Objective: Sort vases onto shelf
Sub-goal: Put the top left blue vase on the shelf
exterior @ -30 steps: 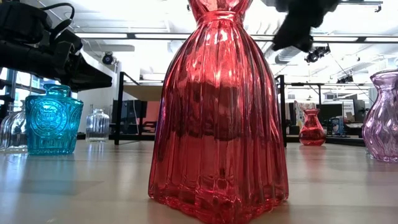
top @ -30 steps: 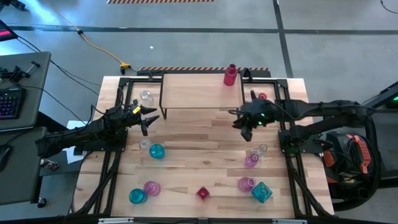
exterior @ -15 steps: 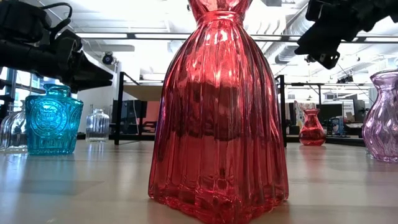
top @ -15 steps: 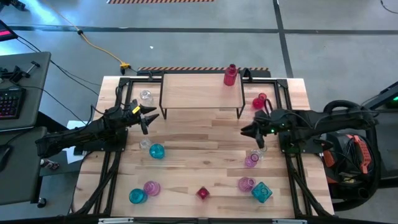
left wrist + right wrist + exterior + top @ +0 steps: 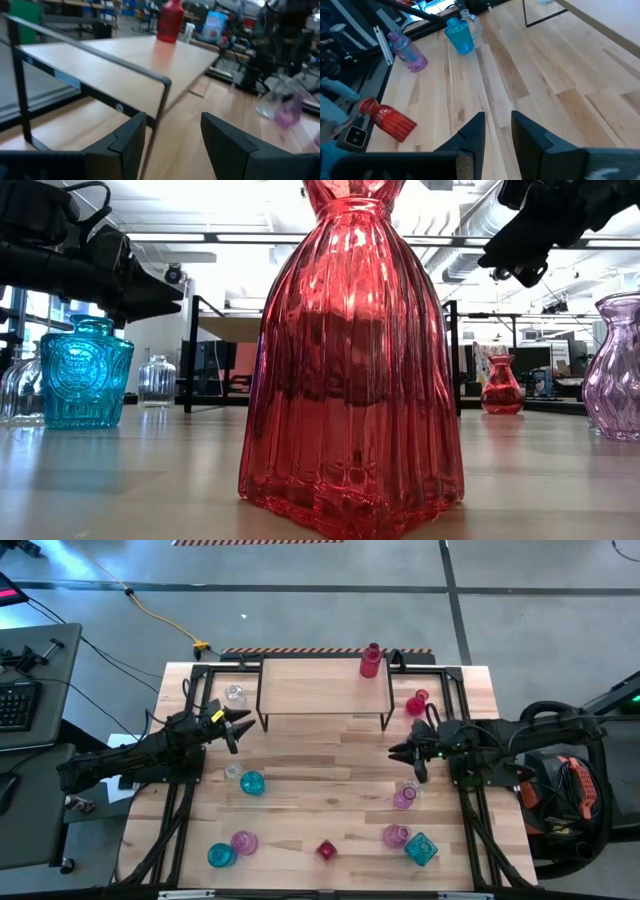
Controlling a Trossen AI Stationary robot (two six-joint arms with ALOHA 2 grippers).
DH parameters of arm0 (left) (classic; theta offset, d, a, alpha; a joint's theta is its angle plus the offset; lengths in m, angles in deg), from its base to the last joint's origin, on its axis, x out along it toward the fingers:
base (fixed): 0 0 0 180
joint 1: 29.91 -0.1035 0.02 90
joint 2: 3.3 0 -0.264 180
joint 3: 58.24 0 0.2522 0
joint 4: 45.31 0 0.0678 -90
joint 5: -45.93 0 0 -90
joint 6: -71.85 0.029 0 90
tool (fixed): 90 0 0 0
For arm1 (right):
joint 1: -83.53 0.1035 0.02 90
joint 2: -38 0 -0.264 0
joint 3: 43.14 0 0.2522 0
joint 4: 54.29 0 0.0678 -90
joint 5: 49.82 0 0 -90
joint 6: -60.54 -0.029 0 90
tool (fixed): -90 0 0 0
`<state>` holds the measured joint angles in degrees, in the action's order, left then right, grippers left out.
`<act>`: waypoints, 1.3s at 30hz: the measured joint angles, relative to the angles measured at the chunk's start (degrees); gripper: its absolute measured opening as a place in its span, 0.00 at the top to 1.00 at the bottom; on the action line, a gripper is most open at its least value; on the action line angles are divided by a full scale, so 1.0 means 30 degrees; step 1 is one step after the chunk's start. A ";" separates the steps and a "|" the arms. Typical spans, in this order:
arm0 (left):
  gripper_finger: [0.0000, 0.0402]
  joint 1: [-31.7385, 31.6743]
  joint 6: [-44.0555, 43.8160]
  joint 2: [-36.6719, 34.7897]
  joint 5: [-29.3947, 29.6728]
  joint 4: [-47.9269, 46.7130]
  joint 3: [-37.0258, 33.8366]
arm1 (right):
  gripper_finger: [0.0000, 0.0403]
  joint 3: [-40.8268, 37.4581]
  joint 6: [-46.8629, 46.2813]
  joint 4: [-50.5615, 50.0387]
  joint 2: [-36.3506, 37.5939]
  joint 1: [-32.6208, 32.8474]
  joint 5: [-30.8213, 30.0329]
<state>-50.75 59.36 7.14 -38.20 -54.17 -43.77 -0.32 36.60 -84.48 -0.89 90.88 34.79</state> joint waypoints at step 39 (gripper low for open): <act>0.55 0.0007 -0.3791 0.2646 -0.6893 -0.5136 0.7289 | 0.82 0.0000 -0.0036 -0.0022 -0.0015 0.0969 -0.1790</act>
<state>-50.73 47.99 15.08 -58.88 -69.58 -21.90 -0.32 36.49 -84.55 -0.93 93.79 29.42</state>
